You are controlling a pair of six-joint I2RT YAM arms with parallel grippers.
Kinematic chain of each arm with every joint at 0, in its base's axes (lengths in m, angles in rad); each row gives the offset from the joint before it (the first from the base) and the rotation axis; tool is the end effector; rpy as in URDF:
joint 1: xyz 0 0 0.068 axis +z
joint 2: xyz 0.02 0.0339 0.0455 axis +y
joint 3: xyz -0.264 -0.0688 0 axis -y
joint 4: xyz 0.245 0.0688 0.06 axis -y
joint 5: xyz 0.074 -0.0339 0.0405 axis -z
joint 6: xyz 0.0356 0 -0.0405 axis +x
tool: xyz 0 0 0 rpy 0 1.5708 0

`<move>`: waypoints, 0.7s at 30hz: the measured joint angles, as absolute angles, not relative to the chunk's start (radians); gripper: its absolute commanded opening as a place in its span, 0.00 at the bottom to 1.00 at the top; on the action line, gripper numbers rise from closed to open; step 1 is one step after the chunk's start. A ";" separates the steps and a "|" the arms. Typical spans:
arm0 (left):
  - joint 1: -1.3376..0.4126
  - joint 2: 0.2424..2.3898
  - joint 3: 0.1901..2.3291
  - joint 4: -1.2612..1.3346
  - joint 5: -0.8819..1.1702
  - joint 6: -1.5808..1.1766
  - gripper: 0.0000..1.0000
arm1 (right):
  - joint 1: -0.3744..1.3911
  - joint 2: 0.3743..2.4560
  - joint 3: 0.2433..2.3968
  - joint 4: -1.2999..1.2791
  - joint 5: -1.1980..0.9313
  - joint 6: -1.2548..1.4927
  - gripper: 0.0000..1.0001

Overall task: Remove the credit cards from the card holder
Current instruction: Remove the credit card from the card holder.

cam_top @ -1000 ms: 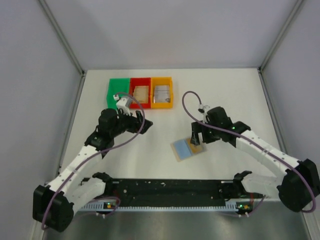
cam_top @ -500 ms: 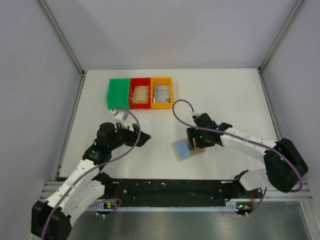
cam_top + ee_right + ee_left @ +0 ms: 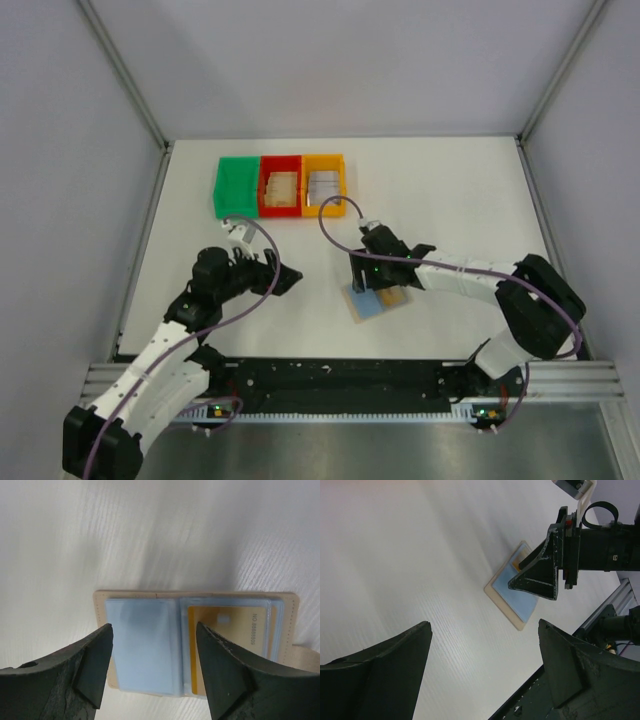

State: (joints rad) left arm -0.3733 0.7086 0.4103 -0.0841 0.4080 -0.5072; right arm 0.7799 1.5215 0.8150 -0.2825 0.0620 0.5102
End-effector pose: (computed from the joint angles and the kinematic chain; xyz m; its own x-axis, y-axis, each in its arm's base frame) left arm 0.1535 -0.0753 0.2308 -0.6328 -0.2310 -0.7391 0.4235 0.6959 -0.5801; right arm 0.2095 0.2041 0.1723 -0.8493 -0.1545 -0.5048 -0.3013 0.9271 0.2232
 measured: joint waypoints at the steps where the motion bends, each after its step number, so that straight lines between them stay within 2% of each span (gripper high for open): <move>1: -0.373 0.709 0.409 -0.084 0.409 -0.509 0.91 | 0.784 1.532 0.824 -0.276 0.060 0.511 0.67; 10: -0.398 0.778 0.387 -0.011 0.428 -0.585 0.87 | 0.772 1.487 0.833 -0.317 0.039 0.517 0.65; 17: -0.581 0.960 0.406 0.085 0.403 -0.640 0.85 | 0.680 1.320 0.770 -0.353 0.035 0.500 0.58; 21: -0.628 1.062 0.453 0.125 0.403 -0.661 0.85 | 0.670 1.308 0.717 -0.389 0.036 0.487 0.54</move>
